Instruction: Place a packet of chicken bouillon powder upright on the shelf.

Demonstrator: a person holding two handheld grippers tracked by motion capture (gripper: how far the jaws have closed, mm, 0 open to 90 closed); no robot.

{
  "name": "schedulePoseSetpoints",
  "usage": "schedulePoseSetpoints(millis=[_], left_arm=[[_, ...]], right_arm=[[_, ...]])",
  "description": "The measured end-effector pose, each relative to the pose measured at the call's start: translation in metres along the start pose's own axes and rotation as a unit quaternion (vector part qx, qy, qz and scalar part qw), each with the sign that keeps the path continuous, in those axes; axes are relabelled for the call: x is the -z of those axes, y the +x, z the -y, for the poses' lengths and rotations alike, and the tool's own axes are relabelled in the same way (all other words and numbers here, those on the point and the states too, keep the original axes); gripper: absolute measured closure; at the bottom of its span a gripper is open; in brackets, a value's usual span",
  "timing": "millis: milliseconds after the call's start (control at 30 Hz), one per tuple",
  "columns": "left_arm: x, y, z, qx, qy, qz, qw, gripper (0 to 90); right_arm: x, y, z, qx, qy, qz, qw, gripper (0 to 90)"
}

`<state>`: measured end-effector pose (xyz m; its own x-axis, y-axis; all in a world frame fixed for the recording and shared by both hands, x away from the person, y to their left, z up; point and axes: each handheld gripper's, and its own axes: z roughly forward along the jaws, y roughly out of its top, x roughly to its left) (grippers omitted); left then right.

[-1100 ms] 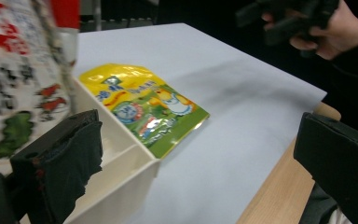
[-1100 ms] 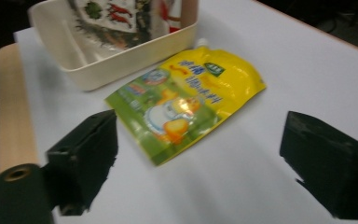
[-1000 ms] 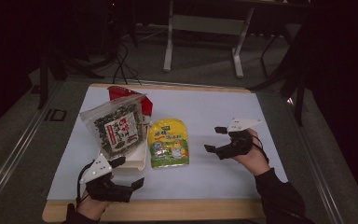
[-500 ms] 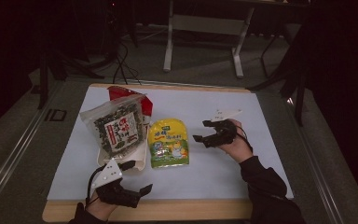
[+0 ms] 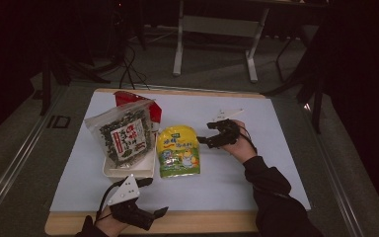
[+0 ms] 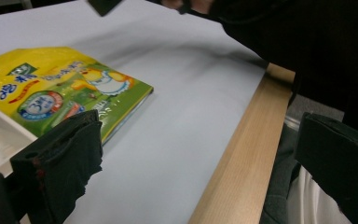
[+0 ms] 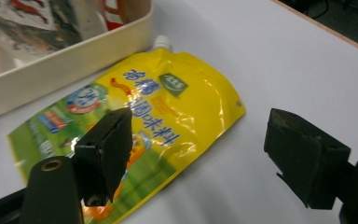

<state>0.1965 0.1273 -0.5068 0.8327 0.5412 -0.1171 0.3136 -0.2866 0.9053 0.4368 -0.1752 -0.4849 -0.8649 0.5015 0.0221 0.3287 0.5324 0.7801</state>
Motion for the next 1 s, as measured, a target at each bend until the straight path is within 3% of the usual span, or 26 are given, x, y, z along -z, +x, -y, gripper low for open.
schedulePoseSetpoints(millis=[200, 300, 533, 700, 900, 1000], left_arm=[[-0.004, -0.004, 0.003, -0.001, 0.011, 0.009, 0.9999, 2.4], [-0.005, -0.005, 0.004, -0.004, 0.014, 0.007, 0.9999, 2.4], [-0.006, -0.005, 0.005, -0.008, 0.020, 0.007, 0.9997, 2.4], [-0.007, -0.004, 0.007, -0.005, 0.021, 0.008, 0.9997, 2.4], [-0.010, -0.004, 0.009, -0.007, 0.028, 0.009, 0.9995, 2.4], [-0.010, -0.003, 0.010, -0.009, 0.031, 0.009, 0.9994, 2.4]], right_arm=[[-0.024, -0.012, -0.003, 0.003, 0.016, 0.020, 0.9997, 21.9], [-0.035, -0.020, -0.001, -0.010, 0.026, 0.018, 0.9994, 22.6], [-0.062, -0.023, 0.000, -0.028, 0.044, -0.006, 0.9986, 13.5], [-0.075, -0.022, -0.002, -0.030, 0.049, -0.015, 0.9982, 12.0], [-0.099, -0.021, -0.002, -0.002, 0.076, 0.012, 0.9971, 10.0], [-0.104, -0.024, -0.001, 0.005, 0.078, 0.008, 0.9969, 8.9]])
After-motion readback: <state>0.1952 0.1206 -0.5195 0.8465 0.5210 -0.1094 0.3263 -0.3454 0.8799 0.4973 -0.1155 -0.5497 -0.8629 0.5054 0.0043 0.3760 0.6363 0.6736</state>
